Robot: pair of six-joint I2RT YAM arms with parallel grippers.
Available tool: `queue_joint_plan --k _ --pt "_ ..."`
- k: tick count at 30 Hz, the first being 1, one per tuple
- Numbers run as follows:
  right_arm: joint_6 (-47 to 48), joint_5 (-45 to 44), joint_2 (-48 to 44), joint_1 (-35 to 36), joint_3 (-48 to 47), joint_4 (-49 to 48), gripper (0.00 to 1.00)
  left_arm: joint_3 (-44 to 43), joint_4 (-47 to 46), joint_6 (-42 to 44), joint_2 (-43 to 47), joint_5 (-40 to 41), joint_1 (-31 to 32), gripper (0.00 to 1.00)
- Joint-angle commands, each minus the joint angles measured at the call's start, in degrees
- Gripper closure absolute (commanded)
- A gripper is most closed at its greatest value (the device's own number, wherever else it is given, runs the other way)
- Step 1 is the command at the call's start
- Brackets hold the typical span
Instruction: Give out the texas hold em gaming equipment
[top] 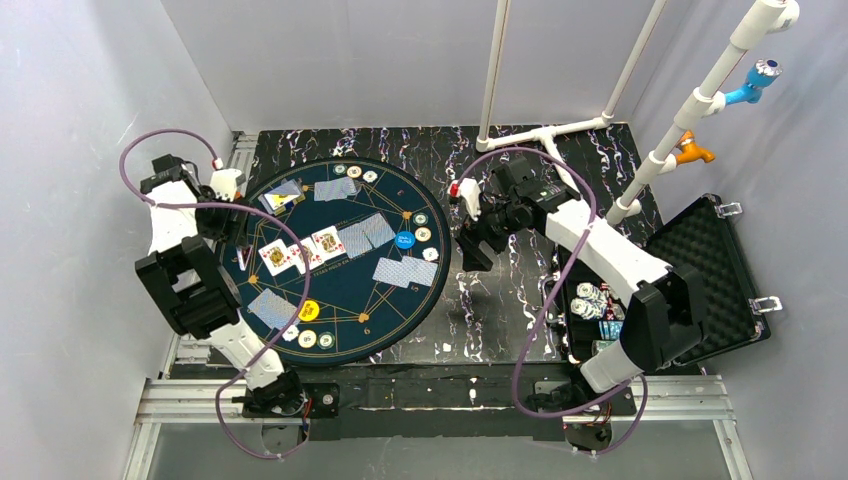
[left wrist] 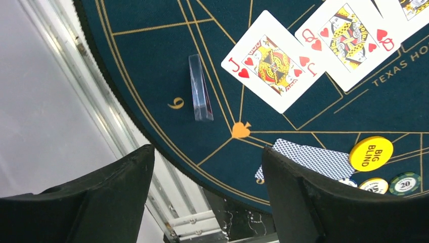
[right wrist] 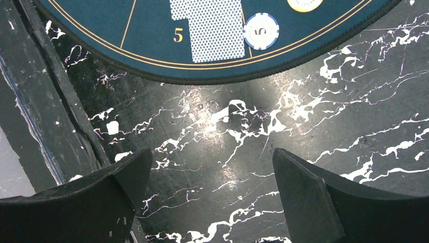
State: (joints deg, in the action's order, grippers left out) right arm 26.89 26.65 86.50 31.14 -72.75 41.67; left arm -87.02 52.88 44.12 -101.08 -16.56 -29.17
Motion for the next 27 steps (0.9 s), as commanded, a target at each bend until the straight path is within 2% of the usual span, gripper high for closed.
queue_joint_plan --k 1,11,17,23,24,27 --pt "1.38 -1.1 1.87 -0.28 -3.01 2.23 0.02 1.27 -1.51 2.29 -4.28 -2.26 -0.2 0.31" --pt "1.4 -1.17 3.24 -0.46 -3.57 2.28 0.03 0.88 -4.11 2.19 -9.62 -1.78 -0.2 0.45" --pt "1.45 -1.14 4.04 -0.46 -4.24 2.54 0.04 0.77 -4.98 1.39 -11.33 -1.65 -0.1 0.69" --pt "1.59 -0.98 3.9 -0.51 -4.09 2.17 0.05 0.98 -4.43 0.34 -7.28 -2.5 0.61 0.97" --pt "1.58 -0.89 3.78 -0.47 -3.95 2.06 0.06 0.87 -4.21 0.21 -6.22 -2.51 0.87 1.0" --pt "1.49 -0.6 3.06 -0.52 -3.51 1.61 0.06 0.14 -2.16 -0.82 -2.35 -3.91 2.07 1.0"
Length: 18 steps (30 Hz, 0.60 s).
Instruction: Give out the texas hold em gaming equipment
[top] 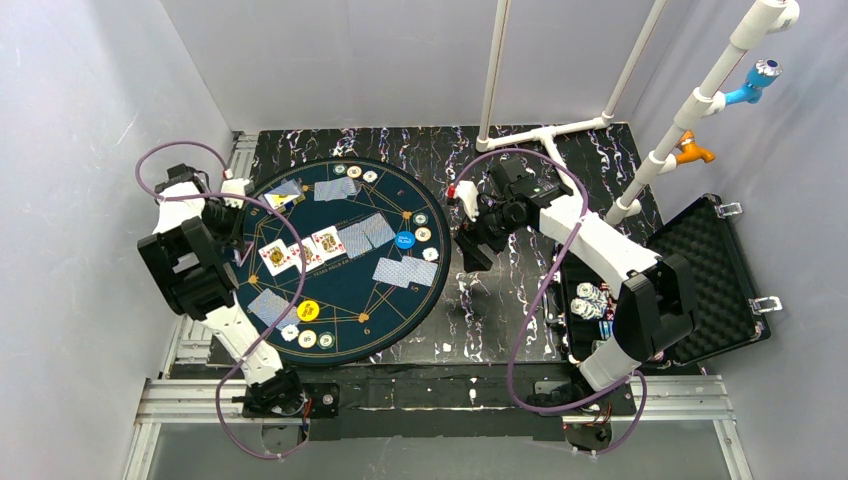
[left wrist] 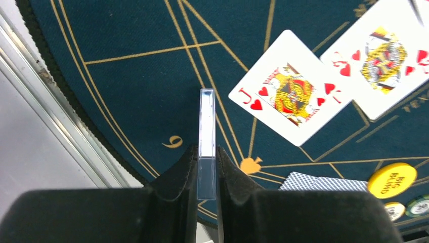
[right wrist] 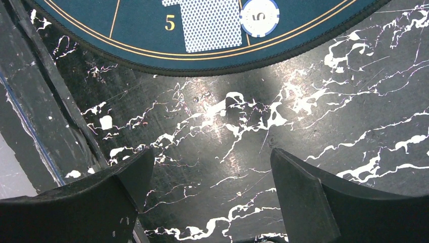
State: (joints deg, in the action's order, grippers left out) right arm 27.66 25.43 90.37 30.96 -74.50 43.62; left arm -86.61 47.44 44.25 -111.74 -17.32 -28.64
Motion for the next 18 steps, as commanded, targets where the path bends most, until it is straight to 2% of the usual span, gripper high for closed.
queue_joint_plan --k 1,4,10,14,18 --pt "0.65 0.62 -1.07 -0.36 -1.6 -0.45 0.07 -0.33 4.36 -1.18 9.96 -4.29 2.19 1.0" --pt "0.28 0.65 -2.03 -0.37 -0.66 -1.14 0.06 1.49 6.44 -1.45 16.03 -7.18 6.41 1.0" --pt "0.15 0.5 -5.46 -1.22 2.5 -2.36 0.02 11.61 6.64 -2.21 29.59 -11.48 19.24 1.0" --pt "-0.15 0.05 -8.08 -1.98 5.38 -3.82 0.02 17.99 6.16 -5.67 33.2 -11.82 28.7 1.0" --pt "-0.33 -0.76 -10.26 -2.47 7.25 -4.97 0.02 23.08 4.59 -7.52 34.9 -11.7 35.21 1.0"
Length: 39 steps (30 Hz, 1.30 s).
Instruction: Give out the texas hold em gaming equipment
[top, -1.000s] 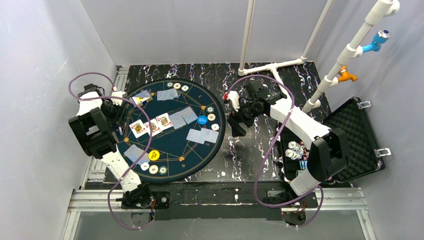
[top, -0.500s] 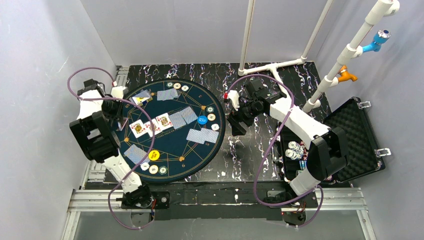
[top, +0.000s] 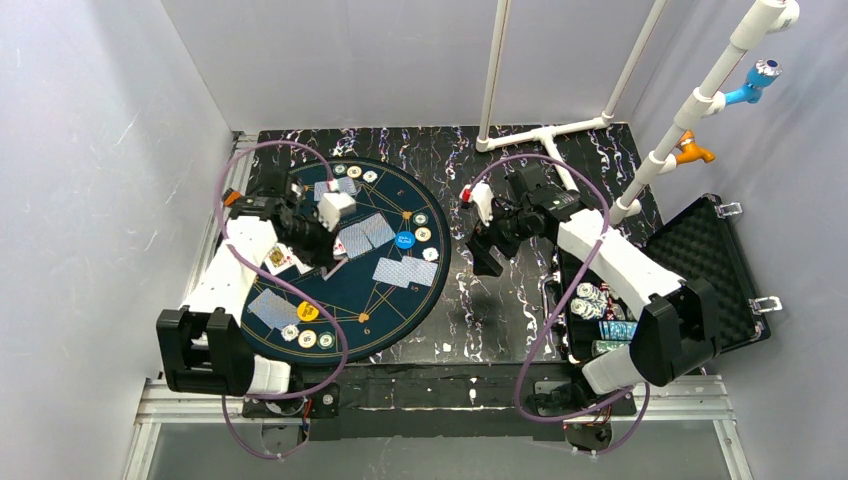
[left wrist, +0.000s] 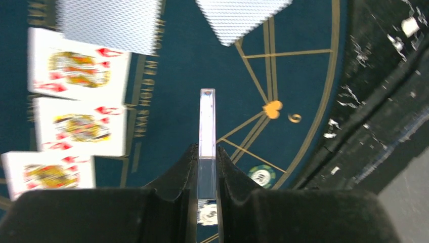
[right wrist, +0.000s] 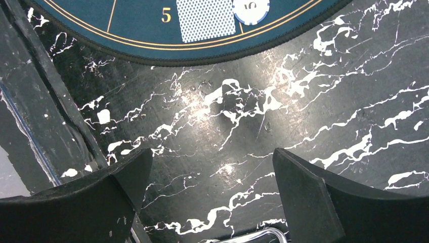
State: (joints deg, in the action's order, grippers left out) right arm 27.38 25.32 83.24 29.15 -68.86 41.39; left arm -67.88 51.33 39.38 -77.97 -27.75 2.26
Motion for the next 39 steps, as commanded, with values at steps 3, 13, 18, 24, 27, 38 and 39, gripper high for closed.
queue_joint_plan --k 3,13,18,24,27,38,39 --pt "-0.04 -1.05 -4.01 -0.89 2.35 -3.13 0.02 7.91 -1.05 -1.48 1.61 2.26 8.17 1.0" --pt "-0.3 -0.61 -4.27 -1.2 2.5 -3.59 0.02 12.17 -9.53 -1.62 -1.11 7.97 10.39 1.0" --pt "-0.39 -0.54 -4.28 -1.37 2.41 -3.4 0.02 12.62 -13.93 -1.92 -4.64 10.26 10.91 1.0" --pt "-0.5 -0.54 -4.29 -1.55 2.41 -3.17 0.02 12.6 -18.51 -1.83 -8.2 12.05 10.94 0.99" --pt "-0.49 -0.67 -4.26 -1.64 2.41 -3.07 0.02 12.91 -20.26 -1.47 -9.46 13.3 11.16 0.99" --pt "-0.5 -0.1 -2.91 -1.64 1.19 -2.66 0.02 12.92 -20.42 -0.3 -10.74 14.06 11.34 0.67" --pt "-0.48 -0.07 -2.91 -1.64 1.18 -2.71 0.02 12.74 -20.25 -0.4 -10.65 13.93 11.39 0.65"
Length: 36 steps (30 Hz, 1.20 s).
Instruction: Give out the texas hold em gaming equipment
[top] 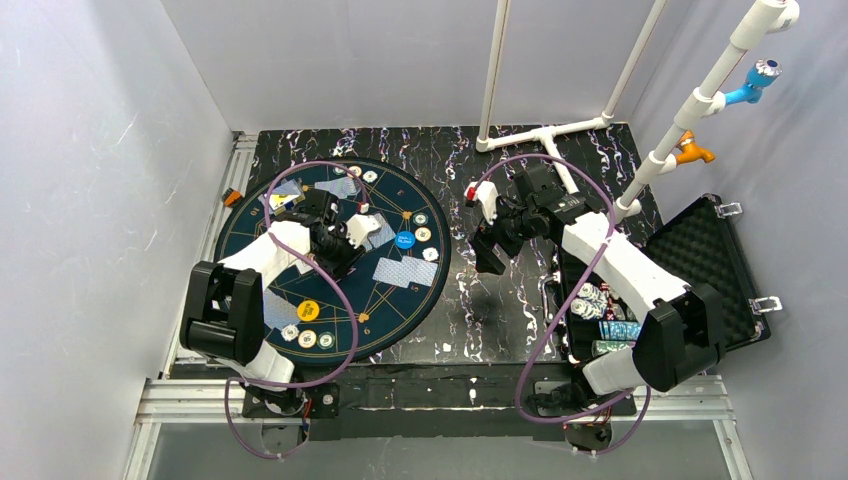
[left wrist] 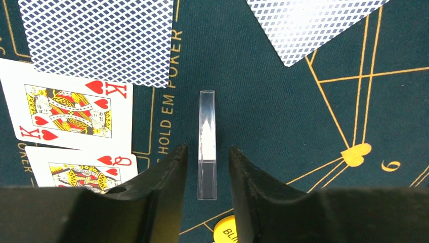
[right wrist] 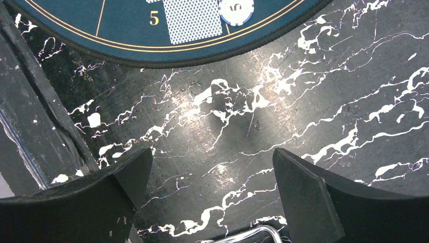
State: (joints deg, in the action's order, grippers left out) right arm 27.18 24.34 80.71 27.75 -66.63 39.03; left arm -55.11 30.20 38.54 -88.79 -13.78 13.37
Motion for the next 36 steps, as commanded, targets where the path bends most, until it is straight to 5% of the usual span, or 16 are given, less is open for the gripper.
queue_joint_plan --k 1,8,12,23,29,36 --pt "-0.28 0.96 -0.37 -0.24 -1.0 -0.31 0.02 -0.22 1.03 0.21 0.32 -0.18 0.29 0.63" --pt "-0.28 1.06 -0.2 -0.24 -1.13 -0.52 0.02 -1.24 2.74 -0.29 1.98 -0.2 0.33 0.39" --pt "-0.3 1.06 -0.35 -0.24 -1.14 -0.61 0.02 -3.77 6.98 -1.53 4.76 -1.63 0.31 0.03" --pt "-2.38 -1.07 -4.49 -2.78 -0.8 -6.9 0.02 -13.86 23.0 -7.41 13.33 -11.07 -2.49 0.02" --pt "-4.49 1.74 -4.22 -11.19 -0.46 -8.5 0.02 -18.32 23.96 -13.89 13.09 -24.33 -20.05 0.02" --pt "-7.49 2.81 -4.78 -22.08 5.33 -12.84 0.02 -13.55 12.64 -23.64 14.3 -23.05 -32.13 0.02"
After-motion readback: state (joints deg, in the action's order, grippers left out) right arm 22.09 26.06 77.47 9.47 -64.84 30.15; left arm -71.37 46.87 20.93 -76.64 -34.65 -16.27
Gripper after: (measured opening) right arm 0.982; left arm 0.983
